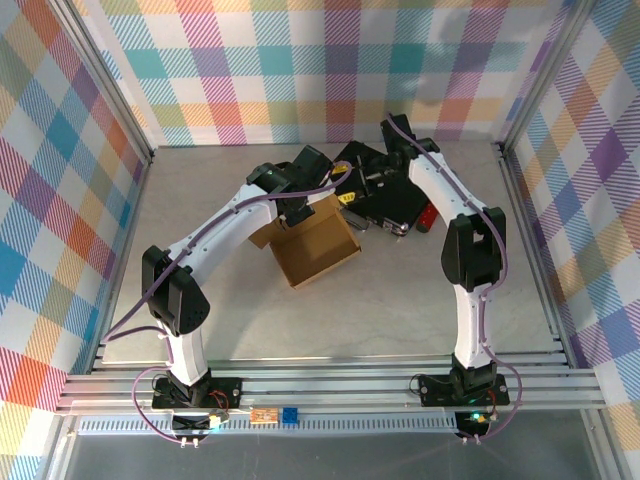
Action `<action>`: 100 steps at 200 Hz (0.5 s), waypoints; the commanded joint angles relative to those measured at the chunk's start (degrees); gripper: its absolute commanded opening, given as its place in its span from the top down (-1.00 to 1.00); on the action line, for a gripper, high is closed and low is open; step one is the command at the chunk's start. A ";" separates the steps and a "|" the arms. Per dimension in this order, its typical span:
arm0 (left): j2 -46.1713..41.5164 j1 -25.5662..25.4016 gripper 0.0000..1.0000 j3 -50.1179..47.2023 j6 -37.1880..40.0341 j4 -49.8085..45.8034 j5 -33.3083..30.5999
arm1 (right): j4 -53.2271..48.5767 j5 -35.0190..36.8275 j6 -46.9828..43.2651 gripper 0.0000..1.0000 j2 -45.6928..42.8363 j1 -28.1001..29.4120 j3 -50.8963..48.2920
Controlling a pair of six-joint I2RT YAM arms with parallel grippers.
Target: Fold the paper box
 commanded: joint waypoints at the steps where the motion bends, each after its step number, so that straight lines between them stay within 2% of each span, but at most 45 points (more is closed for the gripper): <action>1: -0.73 -0.79 1.00 1.36 0.36 0.78 0.00 | -0.44 -0.70 -0.26 -0.23 -1.08 0.79 -1.49; 100: -0.92 -0.88 1.00 1.43 0.20 0.74 0.24 | 2.19 -1.79 2.60 -0.24 -0.61 2.94 -2.53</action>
